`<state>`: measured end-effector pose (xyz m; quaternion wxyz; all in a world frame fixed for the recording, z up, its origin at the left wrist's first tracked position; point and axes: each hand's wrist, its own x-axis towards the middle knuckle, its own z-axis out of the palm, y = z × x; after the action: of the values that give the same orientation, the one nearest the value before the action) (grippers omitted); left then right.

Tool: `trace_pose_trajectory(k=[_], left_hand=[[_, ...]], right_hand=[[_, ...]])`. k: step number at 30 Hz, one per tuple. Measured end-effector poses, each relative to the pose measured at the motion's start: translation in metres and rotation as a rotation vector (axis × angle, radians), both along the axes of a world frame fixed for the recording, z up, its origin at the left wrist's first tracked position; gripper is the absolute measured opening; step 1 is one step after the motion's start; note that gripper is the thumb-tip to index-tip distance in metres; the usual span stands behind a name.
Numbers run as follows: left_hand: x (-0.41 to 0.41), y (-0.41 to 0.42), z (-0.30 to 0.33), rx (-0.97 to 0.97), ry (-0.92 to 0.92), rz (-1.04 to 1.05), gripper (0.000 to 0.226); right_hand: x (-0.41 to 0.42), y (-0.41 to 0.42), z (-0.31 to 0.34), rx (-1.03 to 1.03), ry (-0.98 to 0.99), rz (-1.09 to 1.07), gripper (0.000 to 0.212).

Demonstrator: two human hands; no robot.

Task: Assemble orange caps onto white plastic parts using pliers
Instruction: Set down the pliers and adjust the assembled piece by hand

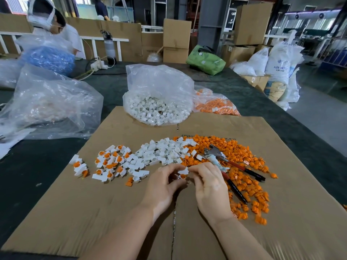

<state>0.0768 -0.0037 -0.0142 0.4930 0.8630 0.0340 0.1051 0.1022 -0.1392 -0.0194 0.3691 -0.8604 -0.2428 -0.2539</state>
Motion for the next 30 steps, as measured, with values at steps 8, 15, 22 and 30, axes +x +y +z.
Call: trace_pose_trajectory(k=[8,15,22,30], left_hand=[[0.003,-0.001,-0.004,-0.053,-0.039,0.038,0.029],[0.004,0.012,0.005,-0.059,-0.132,0.189,0.032],[0.001,0.011,0.007,-0.088,-0.056,0.083,0.037],[0.001,0.002,-0.002,0.001,-0.086,0.087,0.04]], right_hand=[[-0.001,0.001,0.0,-0.063,-0.084,-0.031,0.022],[-0.001,0.001,-0.002,-0.092,-0.079,-0.081,0.024],[-0.002,0.002,-0.001,-0.098,-0.083,-0.063,0.024],[-0.003,0.001,-0.001,-0.106,-0.079,-0.024,0.021]])
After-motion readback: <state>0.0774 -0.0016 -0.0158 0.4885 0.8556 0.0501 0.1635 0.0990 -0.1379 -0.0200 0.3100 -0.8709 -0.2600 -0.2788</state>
